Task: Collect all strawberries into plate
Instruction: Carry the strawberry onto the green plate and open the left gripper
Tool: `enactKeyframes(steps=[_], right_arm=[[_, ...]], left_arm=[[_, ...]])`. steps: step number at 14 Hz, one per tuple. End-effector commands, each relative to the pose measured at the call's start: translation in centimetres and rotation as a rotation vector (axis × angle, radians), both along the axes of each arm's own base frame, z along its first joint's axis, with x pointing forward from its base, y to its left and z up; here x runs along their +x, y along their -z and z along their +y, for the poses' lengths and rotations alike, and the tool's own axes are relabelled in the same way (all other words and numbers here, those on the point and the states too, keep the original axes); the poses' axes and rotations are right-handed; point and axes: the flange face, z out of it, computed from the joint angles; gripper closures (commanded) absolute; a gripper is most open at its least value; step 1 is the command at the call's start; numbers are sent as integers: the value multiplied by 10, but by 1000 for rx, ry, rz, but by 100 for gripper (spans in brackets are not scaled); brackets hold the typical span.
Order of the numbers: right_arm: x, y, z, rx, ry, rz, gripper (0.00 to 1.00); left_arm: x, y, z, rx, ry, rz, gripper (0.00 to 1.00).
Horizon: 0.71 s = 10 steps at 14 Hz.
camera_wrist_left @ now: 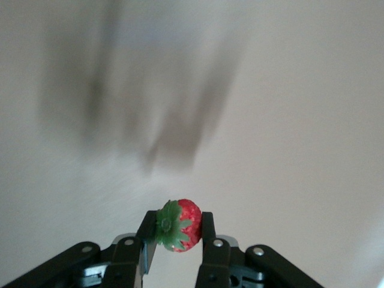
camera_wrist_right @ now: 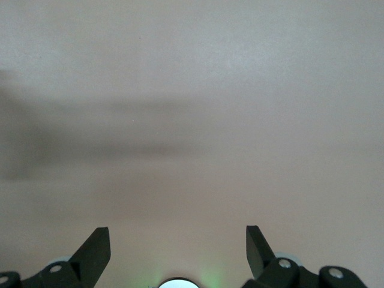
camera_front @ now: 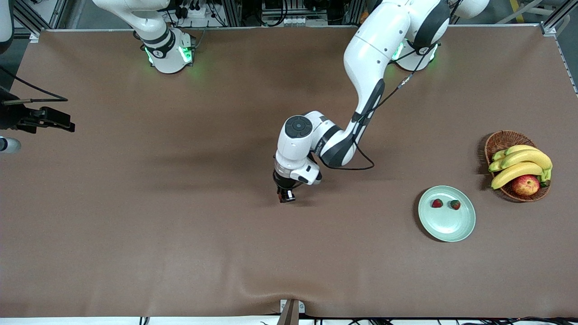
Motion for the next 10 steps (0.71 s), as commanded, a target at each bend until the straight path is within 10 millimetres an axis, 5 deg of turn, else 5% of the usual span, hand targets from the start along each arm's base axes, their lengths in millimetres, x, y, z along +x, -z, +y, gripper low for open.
enactKeyframes(steps=[1,7,10], right_arm=[[-3,1,-1,-21,1,11,0],[-3,7,-4,-21,6,25,0],[-3,7,-4,-21,6,25,0]], left_arm=[[30,-21,48,155,-32,-50,100],[114,-22,215,325,-33,67,100],[125,-29,306,373,21,145,100]])
